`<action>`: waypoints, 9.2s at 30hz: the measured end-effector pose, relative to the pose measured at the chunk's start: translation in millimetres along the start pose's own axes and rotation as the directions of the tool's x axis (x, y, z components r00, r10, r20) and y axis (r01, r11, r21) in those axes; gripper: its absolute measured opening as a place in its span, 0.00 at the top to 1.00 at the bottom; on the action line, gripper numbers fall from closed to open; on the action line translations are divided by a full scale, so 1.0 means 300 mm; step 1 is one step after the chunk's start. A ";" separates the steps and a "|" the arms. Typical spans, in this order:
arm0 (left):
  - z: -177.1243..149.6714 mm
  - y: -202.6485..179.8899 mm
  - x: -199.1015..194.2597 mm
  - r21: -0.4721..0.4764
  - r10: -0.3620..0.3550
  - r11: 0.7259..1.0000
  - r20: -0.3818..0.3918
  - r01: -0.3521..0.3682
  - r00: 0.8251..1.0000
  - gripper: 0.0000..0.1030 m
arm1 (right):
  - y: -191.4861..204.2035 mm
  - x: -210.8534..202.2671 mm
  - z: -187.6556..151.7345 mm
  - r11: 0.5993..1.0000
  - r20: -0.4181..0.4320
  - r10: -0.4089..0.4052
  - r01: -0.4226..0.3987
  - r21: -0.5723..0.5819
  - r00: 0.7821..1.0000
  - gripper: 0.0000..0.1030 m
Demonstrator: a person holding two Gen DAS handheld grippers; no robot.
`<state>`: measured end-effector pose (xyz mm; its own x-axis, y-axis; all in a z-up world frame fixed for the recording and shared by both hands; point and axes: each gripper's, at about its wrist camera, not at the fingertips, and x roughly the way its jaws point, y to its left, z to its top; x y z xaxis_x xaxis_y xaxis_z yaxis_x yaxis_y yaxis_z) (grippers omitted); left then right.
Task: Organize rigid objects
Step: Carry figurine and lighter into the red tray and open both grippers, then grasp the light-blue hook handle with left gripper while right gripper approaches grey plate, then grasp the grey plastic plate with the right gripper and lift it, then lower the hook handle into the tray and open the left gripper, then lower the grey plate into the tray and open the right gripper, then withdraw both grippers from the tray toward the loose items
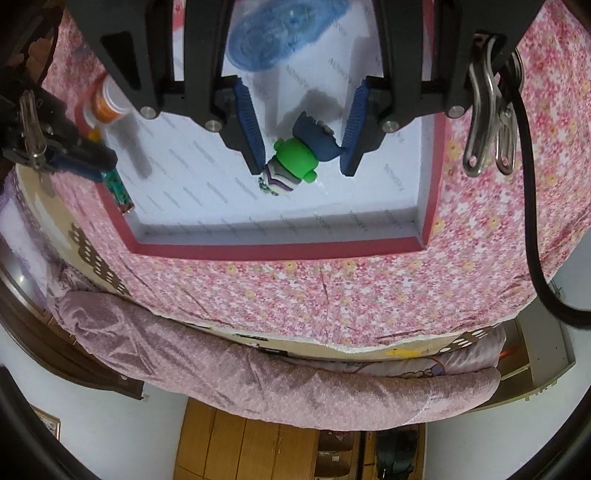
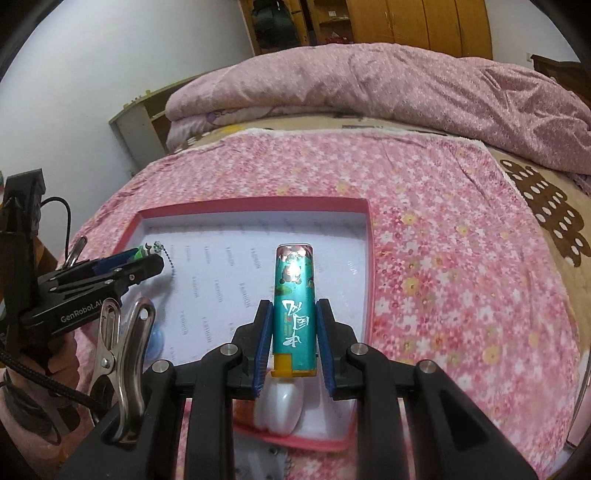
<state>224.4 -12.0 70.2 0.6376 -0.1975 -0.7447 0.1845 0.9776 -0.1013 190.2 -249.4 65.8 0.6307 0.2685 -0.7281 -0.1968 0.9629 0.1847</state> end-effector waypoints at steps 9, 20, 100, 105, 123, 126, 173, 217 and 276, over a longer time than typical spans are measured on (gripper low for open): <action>0.008 -0.004 0.059 0.012 0.035 0.999 -0.006 -0.035 0.999 0.57 | -0.016 0.061 0.016 1.000 -0.013 -0.021 0.021 -0.006 1.000 0.76; 0.016 -0.015 0.072 0.029 0.051 0.998 -0.002 -0.051 0.999 0.49 | -0.018 0.080 0.012 1.000 -0.021 -0.029 0.029 -0.009 0.999 0.76; -0.401 -0.035 -0.198 -0.174 -0.007 0.985 0.040 0.014 0.999 0.20 | 0.118 -0.158 -0.387 0.999 0.029 -0.051 0.052 -0.015 0.998 0.41; -0.392 -0.041 -0.189 -0.245 0.019 0.969 0.049 -0.006 0.999 0.17 | 0.115 -0.145 -0.387 0.999 0.028 -0.052 0.052 -0.006 0.998 0.40; -0.429 -0.004 -0.222 -0.190 0.081 0.979 0.060 -0.068 0.995 0.34 | 0.171 -0.112 -0.372 0.994 0.028 -0.084 0.086 -0.067 0.996 0.23; -0.435 0.010 -0.243 -0.186 0.077 0.981 0.073 -0.063 0.994 0.34 | 0.193 -0.095 -0.361 0.992 0.025 -0.091 0.093 -0.088 0.995 0.18; -0.140 -0.039 -0.149 -0.030 0.037 0.999 0.136 -0.034 0.990 0.34 | 0.171 -0.186 -0.383 0.998 0.080 -0.058 0.059 -0.016 0.995 0.30; -0.176 -0.046 -0.037 0.018 0.096 0.995 0.122 -0.099 0.988 0.22 | 0.132 0.006 -0.052 0.995 0.074 -0.083 0.086 -0.042 0.994 0.30; -0.402 -0.106 -0.388 0.055 -0.018 0.998 0.108 0.013 0.994 0.22 | 0.141 -0.299 -0.400 0.993 0.089 -0.091 0.097 -0.062 0.992 0.24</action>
<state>54.2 -11.5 80.5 0.7111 -0.2222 -0.6670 0.2331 0.9696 -0.0744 35.4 -236.1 59.8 0.7102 0.1810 -0.6804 -0.1809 0.9809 0.0721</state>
